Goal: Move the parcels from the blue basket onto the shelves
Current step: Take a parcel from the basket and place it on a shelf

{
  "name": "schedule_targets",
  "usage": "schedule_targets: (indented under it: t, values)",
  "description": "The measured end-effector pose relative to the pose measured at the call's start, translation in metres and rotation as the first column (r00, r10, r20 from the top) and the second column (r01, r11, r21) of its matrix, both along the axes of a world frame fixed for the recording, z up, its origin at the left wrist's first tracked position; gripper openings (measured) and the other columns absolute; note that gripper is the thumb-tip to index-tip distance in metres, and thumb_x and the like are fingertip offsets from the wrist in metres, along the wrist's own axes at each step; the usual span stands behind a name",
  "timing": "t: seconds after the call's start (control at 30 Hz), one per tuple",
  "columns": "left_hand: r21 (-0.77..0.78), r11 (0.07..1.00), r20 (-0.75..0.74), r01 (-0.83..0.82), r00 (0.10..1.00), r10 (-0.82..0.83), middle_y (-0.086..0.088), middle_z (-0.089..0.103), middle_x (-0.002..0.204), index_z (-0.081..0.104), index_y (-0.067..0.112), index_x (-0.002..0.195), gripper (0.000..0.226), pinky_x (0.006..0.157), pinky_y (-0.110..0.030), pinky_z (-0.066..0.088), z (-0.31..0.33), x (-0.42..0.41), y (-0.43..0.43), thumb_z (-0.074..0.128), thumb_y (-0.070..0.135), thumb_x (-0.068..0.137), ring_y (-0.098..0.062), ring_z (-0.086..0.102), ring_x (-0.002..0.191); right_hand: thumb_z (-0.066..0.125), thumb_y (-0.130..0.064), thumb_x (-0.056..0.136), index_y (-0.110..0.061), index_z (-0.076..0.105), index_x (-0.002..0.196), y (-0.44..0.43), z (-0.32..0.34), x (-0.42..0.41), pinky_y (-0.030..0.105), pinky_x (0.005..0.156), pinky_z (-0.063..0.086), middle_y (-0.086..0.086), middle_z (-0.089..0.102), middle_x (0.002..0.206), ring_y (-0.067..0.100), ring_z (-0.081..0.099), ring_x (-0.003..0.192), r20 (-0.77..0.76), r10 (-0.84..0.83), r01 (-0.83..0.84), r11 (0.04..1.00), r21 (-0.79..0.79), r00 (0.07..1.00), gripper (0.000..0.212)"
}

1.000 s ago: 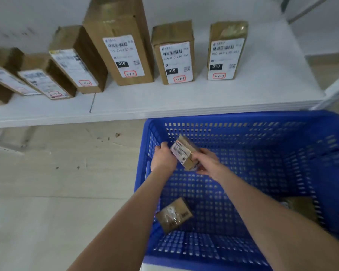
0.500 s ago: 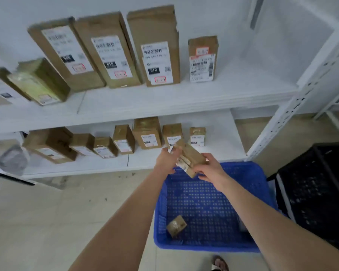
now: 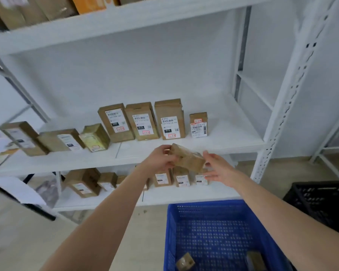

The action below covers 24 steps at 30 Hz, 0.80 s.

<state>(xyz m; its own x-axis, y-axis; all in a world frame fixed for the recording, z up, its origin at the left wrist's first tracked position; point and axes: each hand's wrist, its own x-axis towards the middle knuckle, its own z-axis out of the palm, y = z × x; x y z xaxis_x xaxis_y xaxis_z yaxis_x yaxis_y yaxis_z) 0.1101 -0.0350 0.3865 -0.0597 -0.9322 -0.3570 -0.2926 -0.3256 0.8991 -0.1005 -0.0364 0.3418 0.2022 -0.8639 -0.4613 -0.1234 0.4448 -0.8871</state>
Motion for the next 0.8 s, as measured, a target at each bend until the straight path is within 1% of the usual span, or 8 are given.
schedule_targets:
  t: [0.07,0.13,0.27,0.37,0.47,0.53,0.6,0.8]
  values:
    - [-0.033,0.998,-0.013,0.048,0.999,-0.048,-0.010,0.055,0.125,0.045,0.015,0.134,0.064,0.091,-0.045,0.054,0.004,0.003,0.005,0.067,-0.005,0.078,-0.030,0.063,0.107,0.042,-0.053,0.096,-0.017,0.047,0.129,0.000,0.007,-0.004,0.042,0.090,0.054,0.015,0.060,0.123,0.035,0.064,0.104,0.042,0.009,-0.010,0.999,0.036,0.999,0.049]
    - [-0.053,0.994,-0.036,0.097,0.994,-0.099,-0.009,0.054,0.126,0.045,0.025,0.132,0.067,0.093,-0.046,0.053,0.005,0.005,0.009,0.065,-0.008,0.076,-0.029,0.061,0.110,0.044,-0.050,0.096,-0.017,0.051,0.122,0.002,0.013,-0.006,0.041,0.082,0.057,0.017,0.066,0.109,0.035,0.068,0.097,0.124,-0.004,-0.007,0.996,0.084,0.992,0.043]
    - [-0.067,0.985,-0.071,0.160,0.984,-0.164,-0.007,0.055,0.127,0.045,0.035,0.132,0.072,0.095,-0.047,0.051,-0.004,0.014,0.009,0.062,-0.006,0.075,-0.029,0.062,0.109,0.056,-0.027,0.096,-0.008,0.055,0.123,0.000,0.014,-0.003,0.036,0.080,0.058,0.019,0.068,0.107,0.035,0.068,0.099,0.140,-0.015,0.002,0.995,0.098,0.990,0.033]
    - [-0.026,0.984,-0.121,0.179,0.976,-0.180,-0.009,0.053,0.129,0.038,0.032,0.138,0.075,0.092,-0.042,0.054,-0.014,0.023,0.001,0.061,-0.009,0.080,-0.028,0.062,0.109,0.061,-0.018,0.093,-0.006,0.056,0.125,-0.006,0.007,0.007,0.034,0.080,0.058,0.017,0.067,0.108,0.032,0.067,0.101,0.118,-0.036,0.025,0.996,0.090,0.992,0.034]
    - [0.024,0.976,-0.155,0.216,0.965,-0.210,-0.009,0.055,0.132,0.028,0.025,0.147,0.078,0.091,-0.038,0.054,-0.029,0.037,-0.016,0.068,0.005,0.083,-0.025,0.062,0.112,0.064,-0.014,0.092,-0.008,0.056,0.126,-0.015,-0.002,0.021,0.032,0.076,0.060,0.014,0.068,0.107,0.028,0.068,0.098,0.141,-0.094,0.084,0.993,0.079,0.986,0.036]
    - [0.050,0.983,-0.178,0.176,0.970,-0.164,-0.010,0.059,0.129,0.031,0.021,0.146,0.072,0.095,-0.042,0.052,-0.040,0.048,-0.029,0.069,0.014,0.085,-0.027,0.062,0.112,0.065,-0.013,0.091,-0.009,0.055,0.127,-0.020,-0.010,0.035,0.033,0.078,0.059,0.014,0.068,0.109,0.027,0.067,0.098,0.129,-0.124,0.114,0.990,0.083,0.984,0.038]
    - [0.071,0.990,-0.196,0.124,0.975,-0.108,-0.011,0.060,0.126,0.035,0.019,0.146,0.067,0.095,-0.044,0.051,-0.050,0.061,-0.041,0.067,0.013,0.087,-0.028,0.061,0.113,0.065,-0.012,0.091,-0.008,0.054,0.127,-0.022,-0.015,0.052,0.034,0.079,0.058,0.015,0.067,0.111,0.027,0.067,0.099,0.110,-0.163,0.153,0.984,0.096,0.980,0.038]
    - [0.095,0.983,-0.162,0.156,0.977,-0.140,-0.010,0.064,0.122,0.043,0.019,0.140,0.055,0.073,-0.022,0.057,-0.072,0.099,-0.064,0.062,0.008,0.090,-0.021,0.065,0.101,0.064,-0.008,0.090,-0.008,0.054,0.127,-0.026,-0.034,0.100,0.036,0.081,0.057,0.014,0.067,0.109,0.026,0.066,0.099,0.061,-0.296,0.286,0.950,0.129,0.953,0.038]
